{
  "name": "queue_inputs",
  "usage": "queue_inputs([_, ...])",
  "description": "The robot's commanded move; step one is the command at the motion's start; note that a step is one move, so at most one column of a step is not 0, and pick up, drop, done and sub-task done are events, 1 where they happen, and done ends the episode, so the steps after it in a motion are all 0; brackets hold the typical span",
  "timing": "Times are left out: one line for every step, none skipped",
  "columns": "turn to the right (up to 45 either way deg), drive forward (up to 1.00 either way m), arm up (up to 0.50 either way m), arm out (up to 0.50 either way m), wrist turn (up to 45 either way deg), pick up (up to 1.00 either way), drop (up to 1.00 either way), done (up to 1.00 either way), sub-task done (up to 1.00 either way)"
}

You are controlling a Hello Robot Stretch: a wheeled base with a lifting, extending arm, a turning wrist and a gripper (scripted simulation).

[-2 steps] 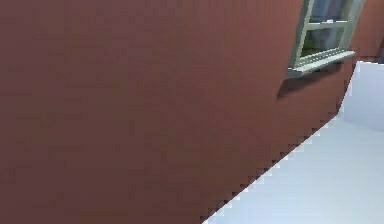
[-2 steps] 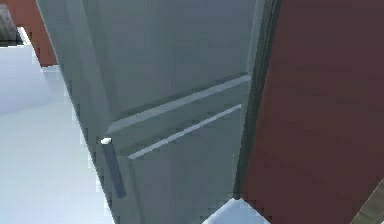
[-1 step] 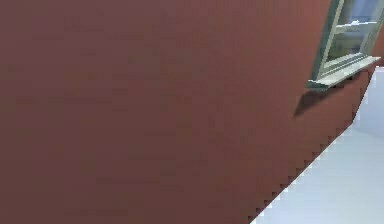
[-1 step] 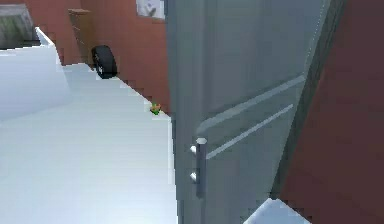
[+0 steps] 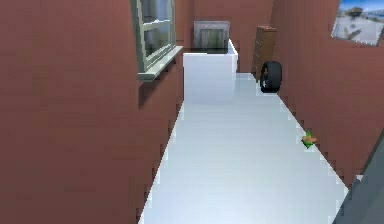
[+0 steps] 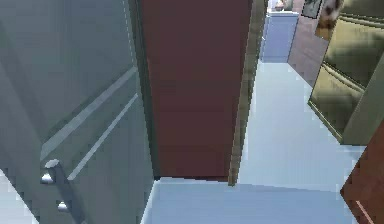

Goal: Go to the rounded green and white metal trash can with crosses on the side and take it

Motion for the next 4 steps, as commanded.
queue_inputs([6.0,0.00,0.00,0.00,0.0,0.00,0.00,0.00,0.00])
queue_inputs([0.0,0.30,0.00,0.00,0.0,0.00,0.00,0.00,0.00])
queue_inputs([0.0,0.30,0.00,0.00,0.0,0.00,0.00,0.00,0.00])
queue_inputs([42.0,0.00,0.00,0.00,0.0,0.00,0.00,0.00,0.00])
